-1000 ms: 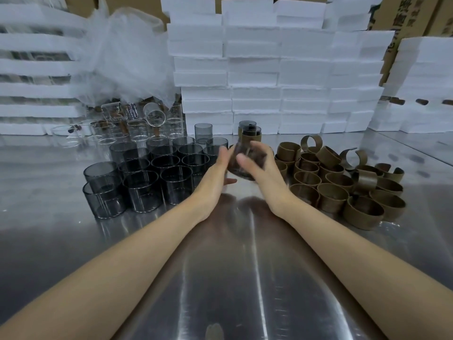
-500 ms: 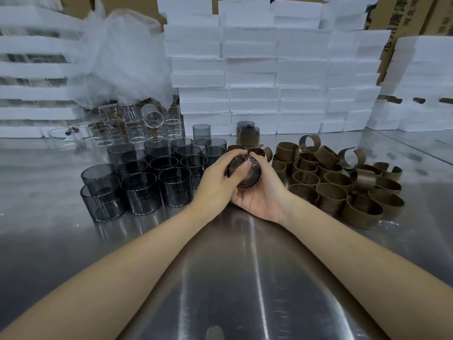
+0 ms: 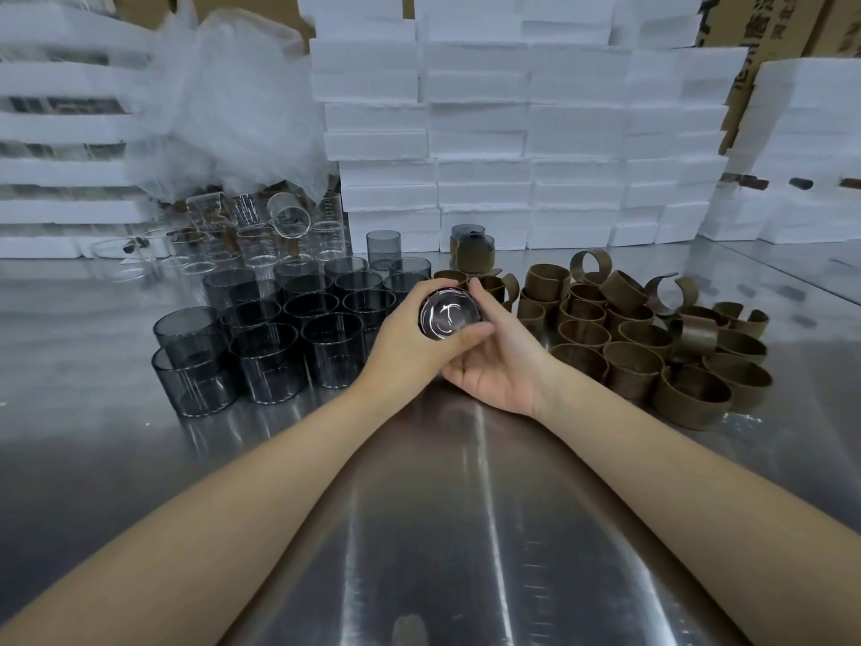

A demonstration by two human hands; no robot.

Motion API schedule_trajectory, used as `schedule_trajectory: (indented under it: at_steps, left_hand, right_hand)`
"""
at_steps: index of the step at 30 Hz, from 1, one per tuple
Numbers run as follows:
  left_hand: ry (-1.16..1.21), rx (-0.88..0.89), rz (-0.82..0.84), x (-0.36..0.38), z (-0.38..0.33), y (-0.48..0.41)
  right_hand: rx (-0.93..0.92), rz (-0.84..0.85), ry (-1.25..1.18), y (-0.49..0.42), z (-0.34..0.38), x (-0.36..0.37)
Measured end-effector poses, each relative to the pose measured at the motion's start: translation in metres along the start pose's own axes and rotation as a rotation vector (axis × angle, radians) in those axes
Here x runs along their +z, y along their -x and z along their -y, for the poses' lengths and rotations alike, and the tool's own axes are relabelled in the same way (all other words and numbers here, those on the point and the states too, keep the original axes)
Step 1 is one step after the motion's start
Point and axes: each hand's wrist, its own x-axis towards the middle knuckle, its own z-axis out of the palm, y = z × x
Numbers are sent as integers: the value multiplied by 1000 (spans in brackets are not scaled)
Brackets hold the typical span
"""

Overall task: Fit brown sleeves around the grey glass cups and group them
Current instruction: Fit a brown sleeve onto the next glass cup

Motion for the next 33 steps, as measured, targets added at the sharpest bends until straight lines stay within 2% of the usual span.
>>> schedule_trajectory:
  at_steps: [10, 17, 23, 26, 28, 31, 33]
  left_hand:
    - [-218, 38, -128, -1, -5, 0]
    - [-363, 87, -143, -1, -6, 3]
    - [-309, 134, -144, -2, -3, 2]
    - [-93, 98, -121, -3, -4, 5]
    - [55, 83, -31, -3, -6, 6]
    - [41, 72, 119, 2, -8, 9]
    - [10, 66, 91, 4, -7, 8]
  right_hand:
    - [63, 27, 1, 0, 3, -2]
    - [60, 42, 75, 0, 6, -4]
    - [39, 70, 110, 1, 5, -5]
    - [34, 79, 147, 3, 7, -5]
    - [34, 76, 145, 3, 8, -5]
    - [16, 84, 78, 1, 7, -6]
    - [9, 92, 69, 1, 6, -8]
